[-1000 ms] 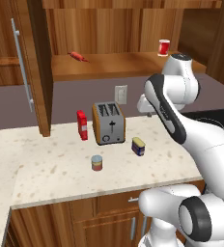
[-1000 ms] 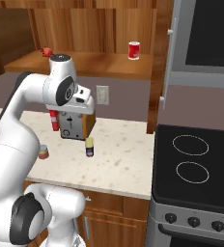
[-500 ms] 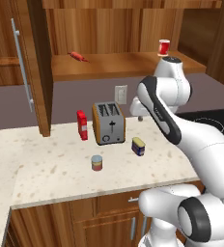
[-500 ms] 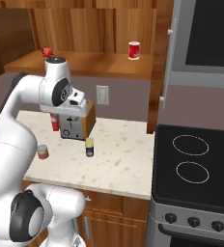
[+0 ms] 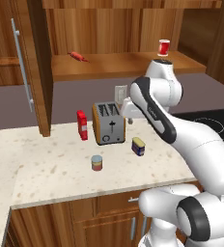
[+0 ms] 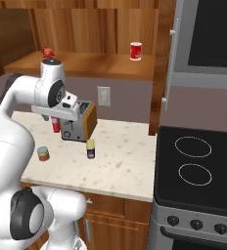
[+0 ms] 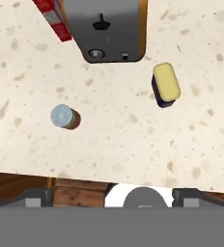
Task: Pick the cans from the counter and place them in their designated side in the cabinet.
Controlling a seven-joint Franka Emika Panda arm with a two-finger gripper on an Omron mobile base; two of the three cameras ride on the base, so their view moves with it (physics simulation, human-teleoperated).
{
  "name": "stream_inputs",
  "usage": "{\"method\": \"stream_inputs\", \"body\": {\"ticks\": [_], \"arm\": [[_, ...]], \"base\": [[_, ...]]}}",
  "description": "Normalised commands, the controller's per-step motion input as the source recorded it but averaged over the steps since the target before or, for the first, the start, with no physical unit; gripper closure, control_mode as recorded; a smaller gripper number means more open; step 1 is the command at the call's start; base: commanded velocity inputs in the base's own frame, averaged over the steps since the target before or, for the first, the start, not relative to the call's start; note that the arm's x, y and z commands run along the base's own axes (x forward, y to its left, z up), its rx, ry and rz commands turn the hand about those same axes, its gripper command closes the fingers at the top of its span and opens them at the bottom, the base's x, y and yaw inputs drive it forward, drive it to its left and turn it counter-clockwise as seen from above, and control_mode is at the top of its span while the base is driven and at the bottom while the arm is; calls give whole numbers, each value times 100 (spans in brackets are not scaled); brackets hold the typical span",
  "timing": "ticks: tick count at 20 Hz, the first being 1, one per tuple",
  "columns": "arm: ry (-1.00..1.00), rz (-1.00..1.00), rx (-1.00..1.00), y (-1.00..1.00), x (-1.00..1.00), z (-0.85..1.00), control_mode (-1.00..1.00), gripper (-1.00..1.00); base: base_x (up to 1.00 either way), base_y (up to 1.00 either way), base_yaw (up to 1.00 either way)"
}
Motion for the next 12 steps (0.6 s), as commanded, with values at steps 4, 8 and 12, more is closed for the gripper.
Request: {"method": "stream_inputs", "body": {"ticks": [4, 8, 12], "arm": [[1, 5, 1, 41, 0, -10, -100, -100], [1, 4, 0, 33, 0, -8, -100, -100], [-2, 4, 0, 23, 0, -6, -100, -100]], "base": [[0, 0, 0], [0, 0, 0], [0, 0, 0]]}}
